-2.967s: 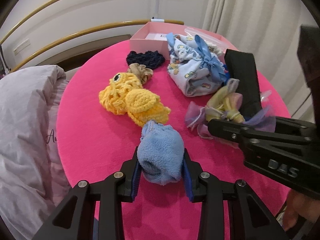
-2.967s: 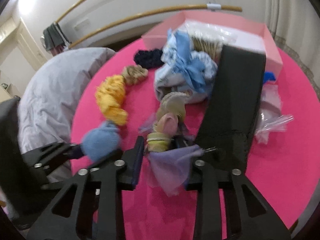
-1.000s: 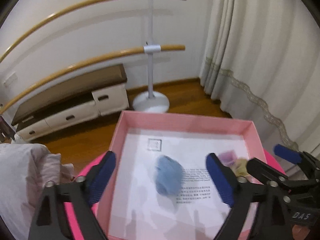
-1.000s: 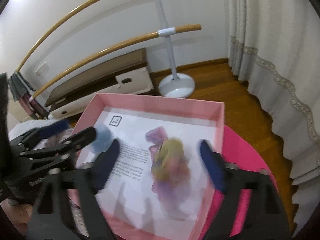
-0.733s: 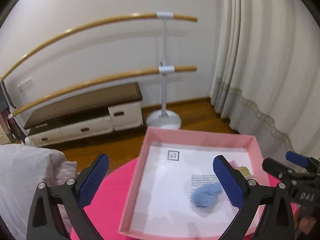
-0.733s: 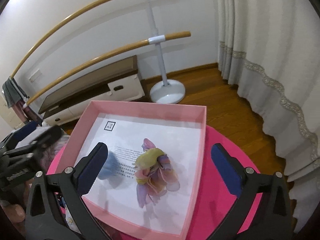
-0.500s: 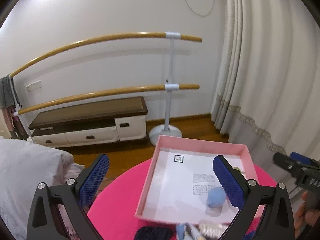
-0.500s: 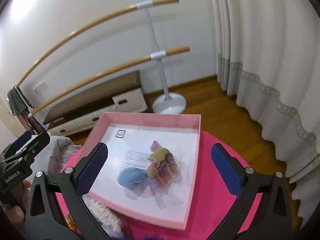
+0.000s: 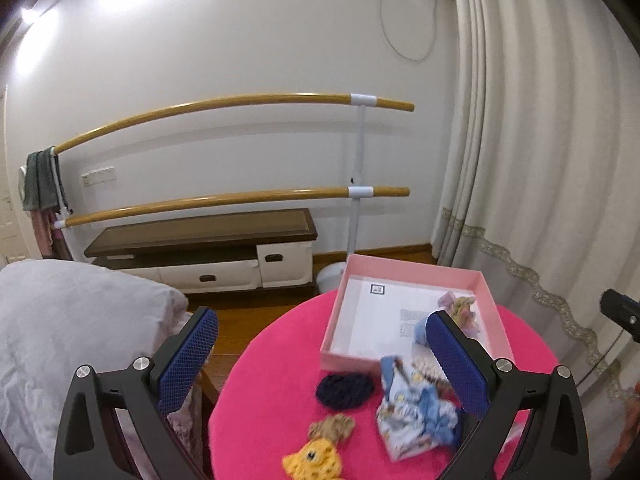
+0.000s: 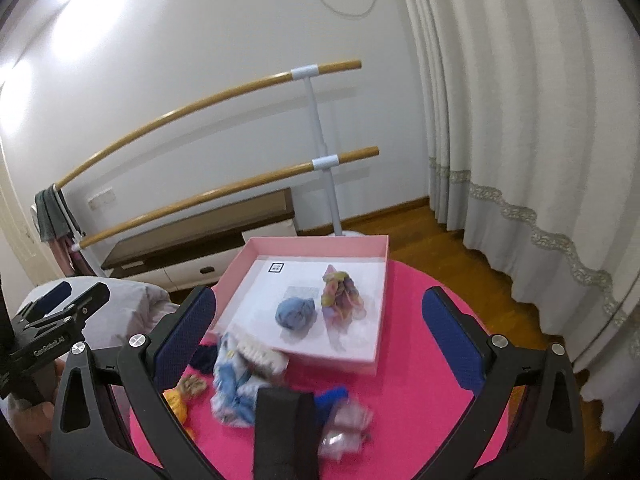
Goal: Organize soft objects
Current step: 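Withdraw both tools from the box back over the table, then grasp the yellow crocheted duck with the left tool while the right grasps the black pouch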
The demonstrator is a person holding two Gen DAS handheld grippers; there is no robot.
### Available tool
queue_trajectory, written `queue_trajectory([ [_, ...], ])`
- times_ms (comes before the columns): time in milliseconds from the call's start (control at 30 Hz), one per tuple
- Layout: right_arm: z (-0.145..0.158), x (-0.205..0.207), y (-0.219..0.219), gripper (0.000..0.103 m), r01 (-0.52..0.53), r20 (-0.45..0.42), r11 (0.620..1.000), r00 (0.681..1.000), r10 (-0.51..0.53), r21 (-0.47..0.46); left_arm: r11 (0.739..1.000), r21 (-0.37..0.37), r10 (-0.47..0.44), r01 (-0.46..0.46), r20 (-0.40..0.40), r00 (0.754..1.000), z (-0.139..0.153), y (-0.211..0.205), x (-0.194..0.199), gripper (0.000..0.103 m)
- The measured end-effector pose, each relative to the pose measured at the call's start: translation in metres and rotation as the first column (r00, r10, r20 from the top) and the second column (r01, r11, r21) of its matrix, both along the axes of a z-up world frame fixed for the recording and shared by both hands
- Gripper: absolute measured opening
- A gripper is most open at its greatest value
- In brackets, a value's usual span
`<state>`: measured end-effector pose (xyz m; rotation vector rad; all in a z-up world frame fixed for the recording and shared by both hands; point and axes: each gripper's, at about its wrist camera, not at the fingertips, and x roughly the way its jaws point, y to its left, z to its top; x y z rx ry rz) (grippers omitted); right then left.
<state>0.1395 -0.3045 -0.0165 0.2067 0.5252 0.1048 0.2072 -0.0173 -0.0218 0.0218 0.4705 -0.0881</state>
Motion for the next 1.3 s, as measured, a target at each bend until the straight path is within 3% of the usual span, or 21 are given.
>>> queue_trajectory([
  [467, -0.002, -0.081, 0.036, 0.103, -0.013, 0.050, 0.998, 0.999, 0.017, -0.068, 0.998, 0.013, 0.060, -0.061, 0.020, 0.998, -0.014, -0.003, -0.112, 0.103],
  [767, -0.003, -0.098, 0.040, 0.103, -0.003, 0.049, 0.998, 0.999, 0.006, -0.063, 0.999, 0.012, 0.049, -0.049, 0.020, 0.999, -0.007, -0.011, -0.159, 0.103],
  [1100, -0.005, -0.107, 0.041, 0.103, -0.005, 0.053, 0.997, 0.999, 0.009, -0.073, 0.998, -0.011, 0.057, -0.057, -0.005, 0.998, 0.006, -0.002, -0.161, 0.103],
  [1300, -0.015, -0.101, 0.039, 0.103, -0.005, 0.018, 0.997, 1.000, 0.007, -0.081, 0.997, -0.010, 0.073, -0.073, -0.044, 0.996, -0.002, 0.005, -0.154, 0.103],
])
